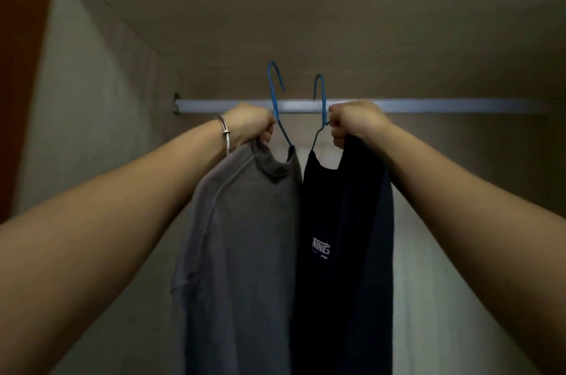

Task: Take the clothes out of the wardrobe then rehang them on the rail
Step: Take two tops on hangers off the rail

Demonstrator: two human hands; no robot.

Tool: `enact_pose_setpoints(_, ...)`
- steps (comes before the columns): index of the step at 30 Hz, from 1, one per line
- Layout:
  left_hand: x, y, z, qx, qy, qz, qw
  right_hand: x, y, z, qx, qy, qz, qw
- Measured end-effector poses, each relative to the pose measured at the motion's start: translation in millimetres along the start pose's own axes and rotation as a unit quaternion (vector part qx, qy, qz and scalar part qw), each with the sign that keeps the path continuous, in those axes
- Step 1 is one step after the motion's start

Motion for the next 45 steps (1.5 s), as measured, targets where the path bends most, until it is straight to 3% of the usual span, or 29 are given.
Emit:
enact_pose_setpoints(6,-7.9,71.9,28.8,-0.082,-0.016,-0.019,0.996,7.0,66.4,-33.9,0.026,-0.082,0.101,0.991)
enact_pose_setpoints(10,-7.7,148.1,74.6,-0.167,-0.015,-0.021,0.986,25.7,120.2,-75.3,0.102,-0.099,0.218,0.966)
enact_pose_setpoints(13,-8.0,220.6,106.7,-0.221,-0.022,-0.046,0.974,40.2,176.2,-111.8,0.152,-0.106,0.326,0.927)
enact_pose_setpoints(17,-12.5,319.6,118.8,-0.274,-0.023,-0.103,0.956,56.2,256.3,-140.7,0.154,-0.093,0.463,0.868)
enact_pose_setpoints(25,-61.6,480.8,88.5,-0.357,-0.053,-0.262,0.895,112.0,385.0,-122.9,0.134,-0.144,0.656,0.729)
enact_pose_setpoints(31,-106.9,573.6,58.2,-0.391,-0.150,-0.405,0.813,169.4,457.5,-80.0,0.059,-0.169,0.697,0.694)
enact_pose_setpoints(36,-157.4,628.5,47.4,-0.390,-0.223,-0.480,0.753,227.8,501.0,-41.8,-0.016,-0.138,0.722,0.678)
enact_pose_setpoints(41,-217.3,659.7,57.7,-0.397,-0.295,-0.505,0.707,307.5,535.6,-25.8,-0.025,-0.135,0.736,0.663)
enact_pose_setpoints(45,-278.0,670.0,78.8,-0.400,-0.357,-0.505,0.677,377.8,562.3,-14.4,0.029,-0.141,0.762,0.631)
Point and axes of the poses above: each hand's wrist, its own y-axis away from the middle knuckle, its own x-axis out of the palm, z = x × y, the point moved 4 cm from there along -y, towards the middle knuckle, and after that the axes turned 6 degrees about y, right-handed, at the moved point
